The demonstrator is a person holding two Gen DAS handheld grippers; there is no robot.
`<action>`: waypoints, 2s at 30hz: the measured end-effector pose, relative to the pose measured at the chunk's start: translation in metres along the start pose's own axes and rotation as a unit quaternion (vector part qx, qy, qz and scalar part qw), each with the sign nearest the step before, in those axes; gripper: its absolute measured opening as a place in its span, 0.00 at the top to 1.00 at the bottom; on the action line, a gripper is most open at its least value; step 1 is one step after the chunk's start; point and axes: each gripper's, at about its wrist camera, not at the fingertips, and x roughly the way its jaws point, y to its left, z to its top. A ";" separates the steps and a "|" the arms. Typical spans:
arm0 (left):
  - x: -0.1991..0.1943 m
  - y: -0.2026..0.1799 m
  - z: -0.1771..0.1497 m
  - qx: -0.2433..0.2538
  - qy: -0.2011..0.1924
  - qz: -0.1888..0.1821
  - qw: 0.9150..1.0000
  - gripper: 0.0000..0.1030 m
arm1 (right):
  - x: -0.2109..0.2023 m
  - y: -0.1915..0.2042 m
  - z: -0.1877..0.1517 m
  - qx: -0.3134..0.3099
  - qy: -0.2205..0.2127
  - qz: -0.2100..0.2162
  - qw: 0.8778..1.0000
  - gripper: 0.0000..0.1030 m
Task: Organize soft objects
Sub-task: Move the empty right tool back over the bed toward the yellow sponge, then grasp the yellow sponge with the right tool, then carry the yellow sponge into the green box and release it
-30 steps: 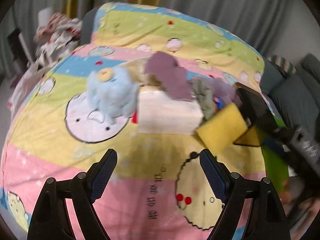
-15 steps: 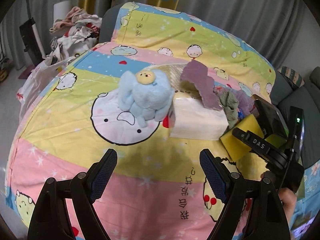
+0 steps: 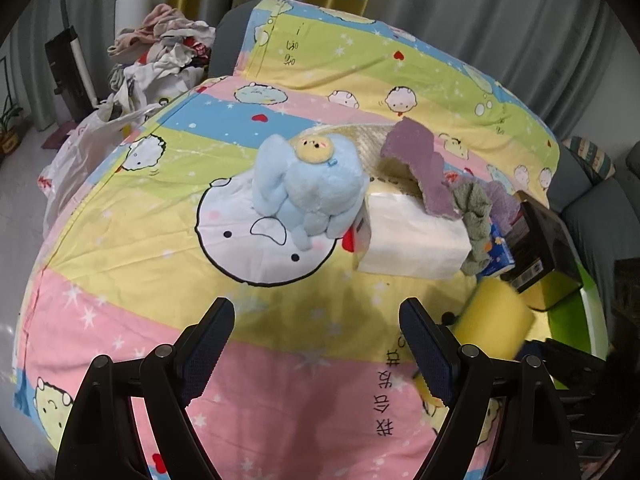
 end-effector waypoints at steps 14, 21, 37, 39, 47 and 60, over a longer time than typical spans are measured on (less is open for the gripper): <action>0.020 -0.021 -0.015 0.018 0.053 -0.067 0.996 0.18 | -0.034 -0.042 -0.003 0.123 -0.087 0.002 0.989 0.13; 0.043 -0.052 -0.029 0.045 0.109 -0.114 0.987 0.46 | -0.003 -0.048 -0.008 0.175 -0.045 0.049 0.982 0.40; 0.019 -0.083 -0.031 0.075 0.054 -0.161 0.983 0.56 | -0.025 -0.049 -0.008 0.182 -0.082 0.057 0.978 0.60; 0.011 -0.091 -0.030 0.078 0.045 -0.175 0.980 0.56 | -0.045 -0.046 -0.009 0.173 -0.111 0.049 0.978 0.60; -0.021 -0.154 -0.020 0.113 -0.007 -0.238 0.964 0.56 | -0.123 -0.056 -0.021 0.139 -0.228 0.002 0.964 0.59; -0.030 -0.292 -0.034 0.203 -0.028 -0.314 0.927 0.56 | -0.211 -0.158 -0.074 0.238 -0.328 -0.047 0.913 0.59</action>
